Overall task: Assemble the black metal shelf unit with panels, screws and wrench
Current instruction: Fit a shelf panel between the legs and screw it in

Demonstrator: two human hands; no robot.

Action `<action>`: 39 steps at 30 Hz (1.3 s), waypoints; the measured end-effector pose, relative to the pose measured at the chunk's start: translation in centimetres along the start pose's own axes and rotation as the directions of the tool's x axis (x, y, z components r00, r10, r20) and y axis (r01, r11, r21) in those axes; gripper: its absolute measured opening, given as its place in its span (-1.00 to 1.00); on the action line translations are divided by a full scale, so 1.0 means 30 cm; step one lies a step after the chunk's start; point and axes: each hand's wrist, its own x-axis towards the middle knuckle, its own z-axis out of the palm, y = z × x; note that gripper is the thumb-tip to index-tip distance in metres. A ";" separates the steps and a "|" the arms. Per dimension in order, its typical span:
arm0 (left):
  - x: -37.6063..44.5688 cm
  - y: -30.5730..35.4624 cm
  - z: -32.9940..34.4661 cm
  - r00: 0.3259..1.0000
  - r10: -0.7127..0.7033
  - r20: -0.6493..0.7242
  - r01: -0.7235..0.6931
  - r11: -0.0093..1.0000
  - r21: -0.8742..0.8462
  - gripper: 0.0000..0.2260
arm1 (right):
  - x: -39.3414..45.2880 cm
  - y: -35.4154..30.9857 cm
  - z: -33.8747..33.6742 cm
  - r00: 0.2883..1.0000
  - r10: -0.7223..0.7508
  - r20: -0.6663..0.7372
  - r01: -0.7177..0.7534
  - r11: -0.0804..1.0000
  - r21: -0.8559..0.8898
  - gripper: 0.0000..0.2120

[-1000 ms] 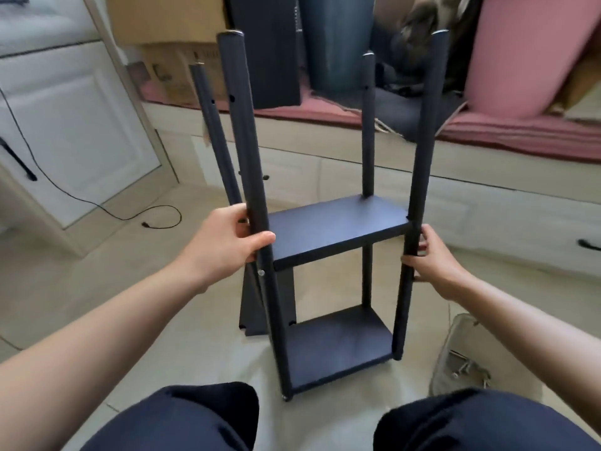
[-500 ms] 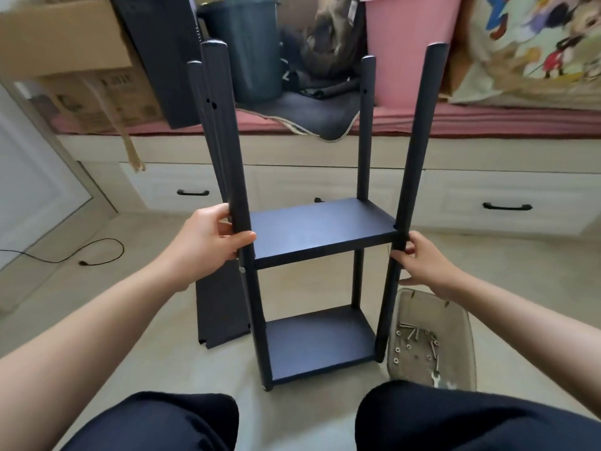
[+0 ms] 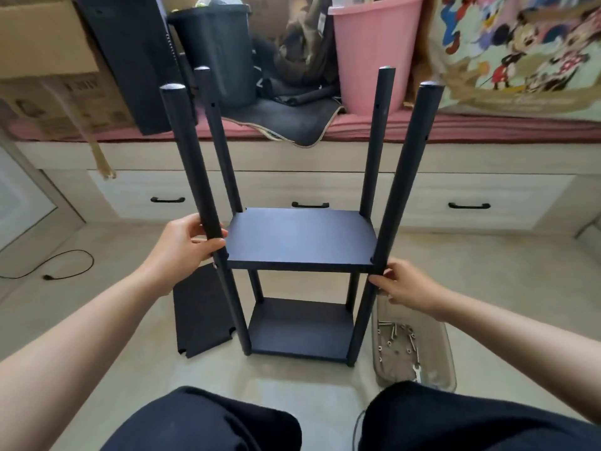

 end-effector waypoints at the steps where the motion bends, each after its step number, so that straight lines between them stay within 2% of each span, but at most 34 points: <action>1: -0.007 -0.012 -0.008 1.000 -0.011 -0.009 0.011 1.000 0.000 -0.82 | -0.006 -0.006 0.010 1.000 0.004 0.004 -0.004 1.000 -0.019 -0.91; 10: -0.089 -0.065 -0.039 0.999 -0.029 -0.040 0.032 0.998 0.056 -0.81 | -0.062 -0.031 0.027 0.997 0.030 0.071 -0.025 0.997 -0.072 -0.83; 13: -0.112 -0.042 -0.027 0.994 -0.047 -0.102 0.063 0.986 0.155 -0.89 | -0.076 -0.066 -0.004 0.998 0.042 0.049 -0.035 0.992 -0.125 -0.75; 15: -0.125 -0.013 -0.025 0.984 -0.161 -0.071 0.175 0.943 0.284 -0.96 | -0.090 -0.100 -0.033 0.999 0.034 -0.009 -0.035 0.985 -0.169 -0.70; 17: -0.144 0.031 -0.020 0.941 -0.336 0.045 0.290 0.867 0.406 -0.86 | -0.110 -0.143 -0.064 0.998 -0.013 -0.063 0.001 0.982 -0.190 -0.67; 19: -0.168 0.092 -0.005 0.889 -0.422 0.179 0.298 0.828 0.476 -0.75 | -0.130 -0.191 -0.088 0.995 -0.061 -0.084 0.048 0.988 -0.147 -0.72; 22: -0.184 0.206 0.045 0.870 -0.375 0.321 0.130 0.802 0.583 -0.71 | -0.146 -0.245 -0.109 0.993 -0.082 -0.090 0.081 0.997 -0.012 -0.79; 24: -0.169 0.273 0.108 0.873 -0.302 0.382 -0.038 0.740 0.672 -0.67 | -0.149 -0.261 -0.115 0.989 -0.080 -0.121 0.082 0.997 0.012 -0.76; 27: -0.151 0.318 0.265 0.857 -0.231 0.461 -0.218 0.649 0.729 -0.55 | -0.149 -0.263 -0.119 0.988 -0.060 -0.145 0.067 0.997 0.046 -0.77; 30: -0.157 0.257 0.440 0.850 -0.133 0.510 -0.400 0.468 0.788 -0.36 | -0.142 -0.250 -0.115 0.986 -0.077 -0.150 0.080 0.997 0.015 -0.80; 32: -0.155 0.194 0.523 0.857 -0.078 0.509 -0.450 0.366 0.815 -0.16 | -0.135 -0.235 -0.115 0.982 -0.100 -0.159 0.102 0.995 0.006 -0.83; 34: -0.139 0.134 0.566 0.861 -0.001 0.508 -0.471 0.373 0.799 -0.11 | -0.126 -0.222 -0.113 0.978 -0.127 -0.166 0.125 0.992 -0.023 -0.81; 39: -0.092 0.041 0.564 0.837 0.148 0.527 -0.541 0.363 0.758 -0.30 | -0.117 -0.212 -0.115 0.978 -0.157 -0.135 0.145 0.985 -0.094 -0.74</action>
